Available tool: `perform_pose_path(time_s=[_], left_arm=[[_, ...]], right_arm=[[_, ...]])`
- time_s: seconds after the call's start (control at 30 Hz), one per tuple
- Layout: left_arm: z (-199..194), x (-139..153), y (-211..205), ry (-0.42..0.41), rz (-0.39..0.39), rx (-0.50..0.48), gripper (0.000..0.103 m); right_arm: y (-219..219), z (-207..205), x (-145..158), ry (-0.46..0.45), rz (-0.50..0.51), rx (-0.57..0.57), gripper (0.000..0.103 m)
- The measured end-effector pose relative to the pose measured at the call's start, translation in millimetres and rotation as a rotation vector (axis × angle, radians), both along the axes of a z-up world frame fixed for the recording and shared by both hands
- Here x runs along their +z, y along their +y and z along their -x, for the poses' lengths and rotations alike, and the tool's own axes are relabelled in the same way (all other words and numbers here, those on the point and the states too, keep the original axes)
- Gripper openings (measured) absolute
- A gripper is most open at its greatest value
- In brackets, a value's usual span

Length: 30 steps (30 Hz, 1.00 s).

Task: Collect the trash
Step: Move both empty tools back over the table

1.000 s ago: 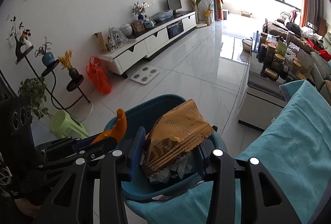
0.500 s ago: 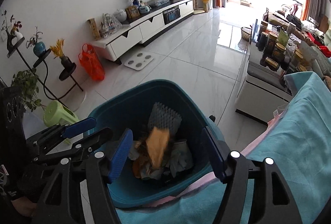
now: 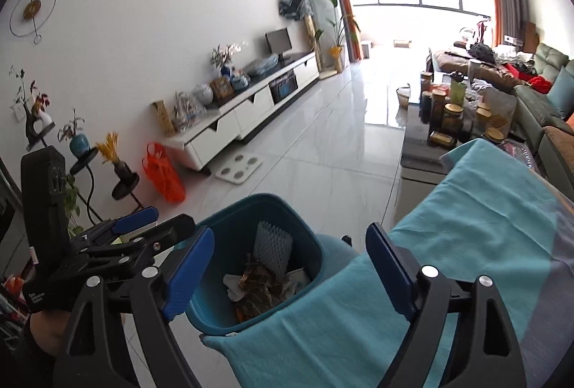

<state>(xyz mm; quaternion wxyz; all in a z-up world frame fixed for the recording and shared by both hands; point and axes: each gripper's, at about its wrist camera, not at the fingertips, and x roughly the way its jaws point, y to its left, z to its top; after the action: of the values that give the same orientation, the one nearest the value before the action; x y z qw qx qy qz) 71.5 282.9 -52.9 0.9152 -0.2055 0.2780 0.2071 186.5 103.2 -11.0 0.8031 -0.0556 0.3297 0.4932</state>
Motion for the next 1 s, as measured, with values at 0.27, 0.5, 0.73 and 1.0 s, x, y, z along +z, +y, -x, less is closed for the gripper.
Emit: perform_pose_path(time_s=[0.27, 0.5, 0.73, 1.0], left_arm=[[-24.5, 39.2, -59.6, -0.051, -0.058, -0.093, 0.097], [-44.7, 55.2, -127.3, -0.057, -0.104, -0.212, 0.097], [-67.0, 53.6, -195.9, -0.051, -0.114, -0.340, 0.097], [-85.2, 43.0, -252.6, -0.042, -0.122, -0.467, 0.097]], right_arm=[[-69.4, -0.5, 18.5, -0.056, -0.071, -0.109, 0.096], [-128.1, -6.6, 15.8, -0.080, -0.057, -0.246, 0.096], [-193.8, -18.4, -1.4, -0.074, -0.013, -0.426, 0.096], [-250.0, -27.5, -15.9, -0.048, 0.011, -0.578, 0.096]])
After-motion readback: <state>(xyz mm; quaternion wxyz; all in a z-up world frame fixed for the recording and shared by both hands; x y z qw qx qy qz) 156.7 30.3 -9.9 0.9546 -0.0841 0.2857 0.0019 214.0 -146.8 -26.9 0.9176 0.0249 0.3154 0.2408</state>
